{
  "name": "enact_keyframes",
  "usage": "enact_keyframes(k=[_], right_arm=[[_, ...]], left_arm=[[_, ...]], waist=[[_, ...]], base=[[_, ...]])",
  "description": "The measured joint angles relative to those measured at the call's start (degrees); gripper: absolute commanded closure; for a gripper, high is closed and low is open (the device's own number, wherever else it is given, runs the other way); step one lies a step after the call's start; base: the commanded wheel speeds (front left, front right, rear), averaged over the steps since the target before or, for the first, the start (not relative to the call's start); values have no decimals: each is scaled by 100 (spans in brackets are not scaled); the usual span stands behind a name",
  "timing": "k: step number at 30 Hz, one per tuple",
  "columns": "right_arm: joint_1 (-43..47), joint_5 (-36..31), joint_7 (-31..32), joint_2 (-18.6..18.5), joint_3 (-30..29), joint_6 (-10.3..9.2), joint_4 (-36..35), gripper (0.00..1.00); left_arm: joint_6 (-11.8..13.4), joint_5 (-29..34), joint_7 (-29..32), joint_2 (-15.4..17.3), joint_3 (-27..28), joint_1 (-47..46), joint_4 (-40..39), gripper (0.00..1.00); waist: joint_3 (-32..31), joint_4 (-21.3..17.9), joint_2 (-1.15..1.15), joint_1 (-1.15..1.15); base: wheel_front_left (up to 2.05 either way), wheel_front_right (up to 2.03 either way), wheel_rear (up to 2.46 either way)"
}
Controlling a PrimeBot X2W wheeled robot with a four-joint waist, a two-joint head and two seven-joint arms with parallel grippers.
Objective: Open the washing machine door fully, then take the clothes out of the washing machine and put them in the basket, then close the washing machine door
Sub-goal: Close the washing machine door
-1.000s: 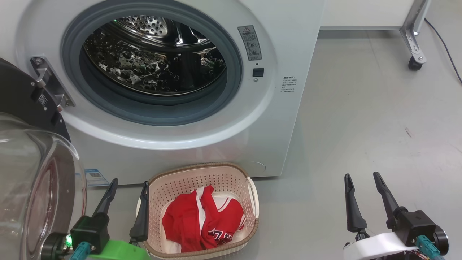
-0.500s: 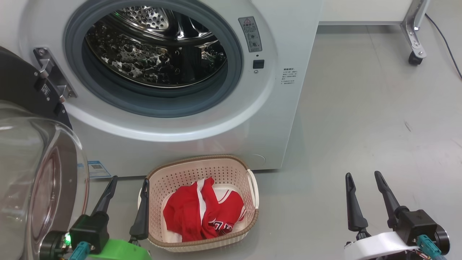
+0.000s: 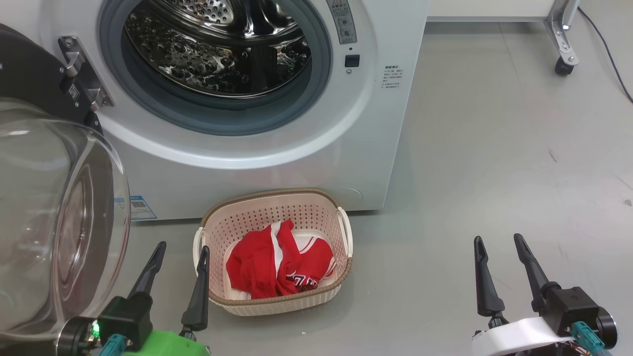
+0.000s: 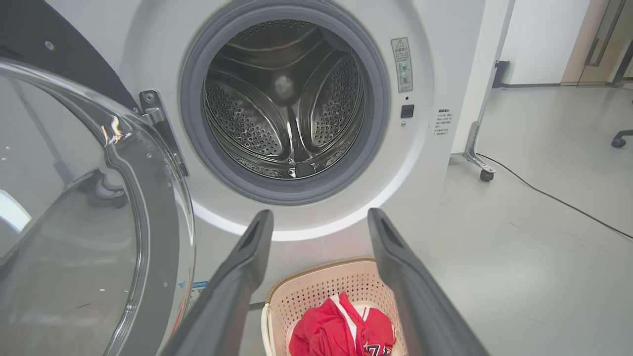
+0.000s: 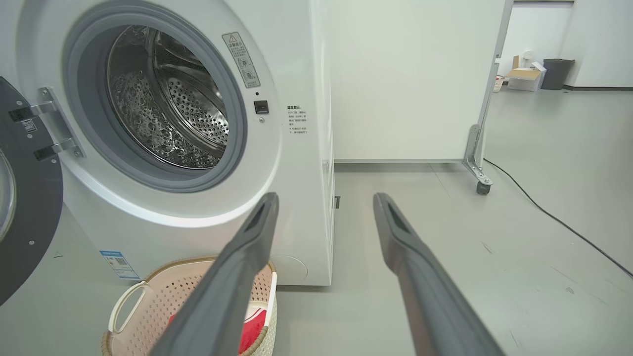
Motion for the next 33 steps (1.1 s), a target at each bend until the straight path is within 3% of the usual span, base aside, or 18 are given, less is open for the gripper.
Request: enact_keyframes(k=[14, 33], right_arm=[[0, -5, 0, -1, -38, -2, 0, 0], [2, -8, 7, -15, -189, -5, -63, 0]], left_arm=[[0, 0, 0, 16, 27, 14, -131, 0], [0, 1, 1, 11, 4, 54, -196, 0]], waist=[[-3, -21, 0, 0], [52, 59, 0, 0]], base=[[-56, 56, 0], [-5, 5, 0]])
